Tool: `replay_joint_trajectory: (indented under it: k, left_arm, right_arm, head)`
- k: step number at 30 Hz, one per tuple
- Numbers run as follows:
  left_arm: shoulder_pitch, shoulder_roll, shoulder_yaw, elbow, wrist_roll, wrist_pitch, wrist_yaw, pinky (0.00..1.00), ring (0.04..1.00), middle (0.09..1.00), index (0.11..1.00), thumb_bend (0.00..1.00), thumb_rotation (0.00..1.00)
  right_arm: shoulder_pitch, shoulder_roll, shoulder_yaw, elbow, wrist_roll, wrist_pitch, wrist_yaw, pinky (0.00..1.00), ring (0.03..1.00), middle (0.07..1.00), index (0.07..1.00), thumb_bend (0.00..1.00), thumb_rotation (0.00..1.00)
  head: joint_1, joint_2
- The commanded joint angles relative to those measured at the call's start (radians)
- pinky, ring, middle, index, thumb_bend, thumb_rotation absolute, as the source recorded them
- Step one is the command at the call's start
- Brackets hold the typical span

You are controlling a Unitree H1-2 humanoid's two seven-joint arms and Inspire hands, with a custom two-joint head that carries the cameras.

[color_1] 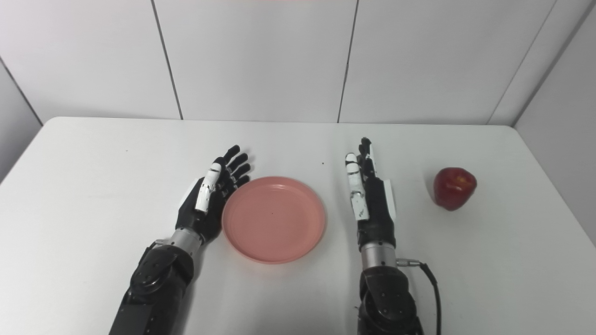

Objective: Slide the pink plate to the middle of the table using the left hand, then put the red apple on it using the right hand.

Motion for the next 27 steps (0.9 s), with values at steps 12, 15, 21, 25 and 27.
replay_joint_trajectory:
  k: [12, 15, 21, 25, 27]
  left_arm:
    - [0.034, -0.002, 0.023, 0.048, -0.007, 0.000, 0.007, 0.94, 0.933, 0.936, 0.921, 0.33, 1.00]
    - [0.034, 0.000, 0.028, 0.056, -0.015, -0.010, 0.001, 0.96, 0.937, 0.940, 0.921, 0.33, 1.00]
    - [0.034, 0.006, 0.033, 0.068, -0.030, -0.023, -0.021, 0.96, 0.941, 0.944, 0.930, 0.33, 1.00]
    - [0.030, 0.002, 0.038, 0.080, -0.032, -0.029, -0.022, 0.95, 0.937, 0.940, 0.923, 0.32, 1.00]
    - [0.031, 0.002, 0.039, 0.081, -0.034, -0.032, -0.024, 0.95, 0.937, 0.940, 0.923, 0.32, 1.00]
  right_arm:
    - [-0.095, -0.040, -0.022, -0.121, -0.089, 0.046, -0.004, 0.99, 0.984, 0.988, 0.992, 0.31, 1.00]
    - [-0.112, -0.063, -0.029, -0.139, -0.130, 0.058, -0.003, 0.97, 0.976, 0.971, 0.975, 0.35, 1.00]
    - [-0.132, -0.091, -0.052, -0.188, -0.151, 0.109, 0.010, 0.97, 0.976, 0.977, 0.979, 0.39, 1.00]
    - [-0.147, -0.123, -0.063, -0.210, -0.187, 0.132, 0.014, 0.93, 0.960, 0.970, 0.975, 0.42, 1.00]
    - [-0.153, -0.146, -0.063, -0.218, -0.212, 0.147, 0.024, 0.93, 0.962, 0.973, 0.979, 0.43, 1.00]
  head:
    - [-0.073, -0.010]
    - [-0.086, -0.014]
    - [-0.110, -0.022]
    - [-0.119, -0.031]
    - [-0.125, -0.038]
